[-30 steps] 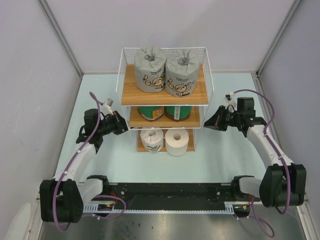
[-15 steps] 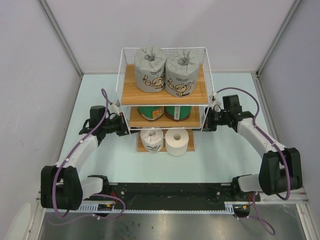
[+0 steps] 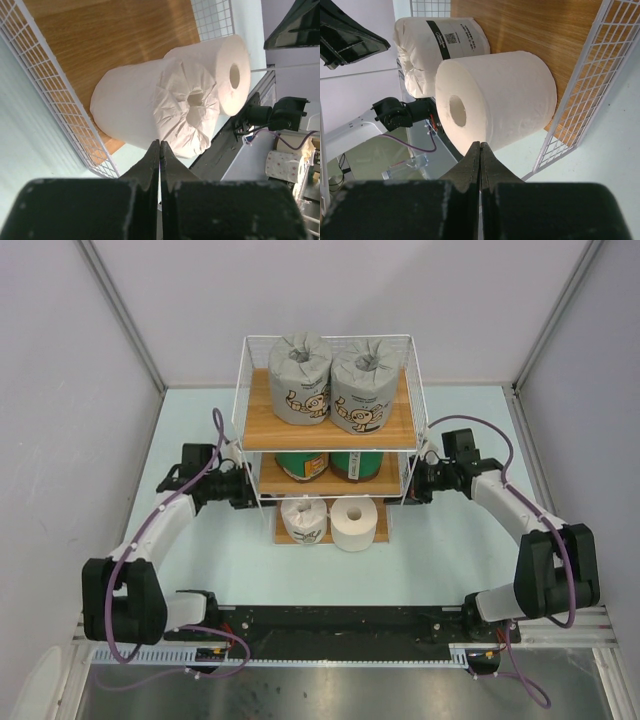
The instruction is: Place and organize the paper towels onto the shelf
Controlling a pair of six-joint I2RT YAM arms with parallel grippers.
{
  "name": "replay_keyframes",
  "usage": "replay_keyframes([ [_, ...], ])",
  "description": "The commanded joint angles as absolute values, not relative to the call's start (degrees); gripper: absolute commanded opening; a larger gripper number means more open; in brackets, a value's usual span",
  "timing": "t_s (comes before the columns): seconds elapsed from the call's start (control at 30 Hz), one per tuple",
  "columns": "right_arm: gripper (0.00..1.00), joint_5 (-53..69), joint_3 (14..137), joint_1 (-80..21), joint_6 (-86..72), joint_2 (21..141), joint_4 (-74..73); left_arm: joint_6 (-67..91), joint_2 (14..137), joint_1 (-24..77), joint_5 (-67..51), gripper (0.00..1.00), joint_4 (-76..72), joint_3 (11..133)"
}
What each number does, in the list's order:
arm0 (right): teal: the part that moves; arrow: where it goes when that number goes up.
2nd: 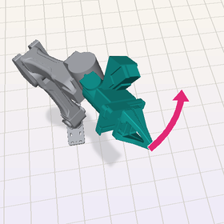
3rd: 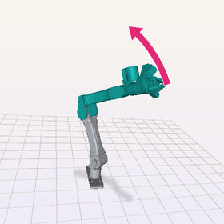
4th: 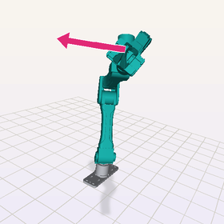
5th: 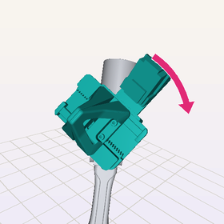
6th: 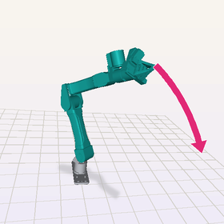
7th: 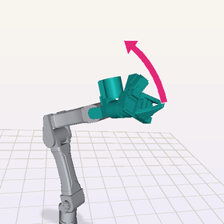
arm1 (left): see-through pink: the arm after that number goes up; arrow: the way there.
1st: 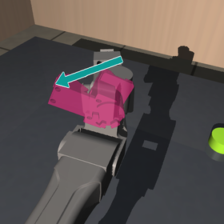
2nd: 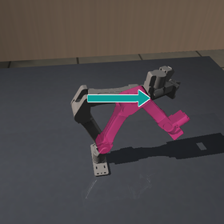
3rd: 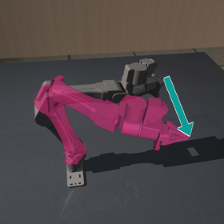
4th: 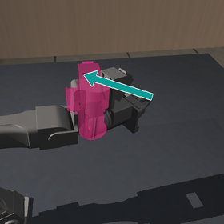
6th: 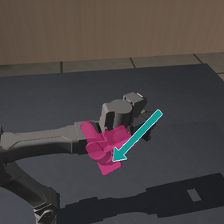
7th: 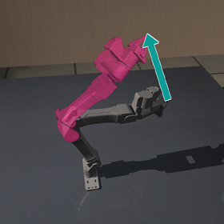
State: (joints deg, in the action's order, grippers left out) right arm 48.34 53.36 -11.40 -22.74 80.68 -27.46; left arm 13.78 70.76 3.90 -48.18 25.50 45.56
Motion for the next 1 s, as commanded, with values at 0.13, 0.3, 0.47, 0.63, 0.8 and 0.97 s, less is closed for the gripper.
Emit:
replay_keyframes([
  [0.13, 0.00, 49.75, 56.69, -11.69, -21.09, 82.26, -28.56, 10.90, 75.40, 5.01, -48.25, 0.00, 32.95, 49.39],
  [0.3, 0.00, 50.18, 57.57, -11.87, -19.34, 83.32, -29.79, 9.41, 77.86, 7.11, -49.39, 0.00, 34.01, 50.97],
  [0.47, 0.00, 50.36, 58.88, -12.13, -16.97, 85.33, -32.17, 8.00, 81.29, 8.17, -49.66, 0.00, 35.07, 53.26],
  [0.63, 0.00, 50.89, 60.47, -12.39, -15.03, 87.62, -33.40, 6.86, 82.09, 8.52, -49.31, 0.00, 36.12, 54.14],
  [0.8, 0.00, 50.80, 61.87, -13.09, -12.75, 89.73, -35.24, 6.68, 81.48, 8.61, -49.13, 0.00, 36.12, 53.26],
  [0.97, 0.00, 49.49, 62.40, -14.06, -11.52, 90.26, -37.18, 6.59, 81.21, 8.79, -48.69, 0.00, 36.04, 52.74],
])
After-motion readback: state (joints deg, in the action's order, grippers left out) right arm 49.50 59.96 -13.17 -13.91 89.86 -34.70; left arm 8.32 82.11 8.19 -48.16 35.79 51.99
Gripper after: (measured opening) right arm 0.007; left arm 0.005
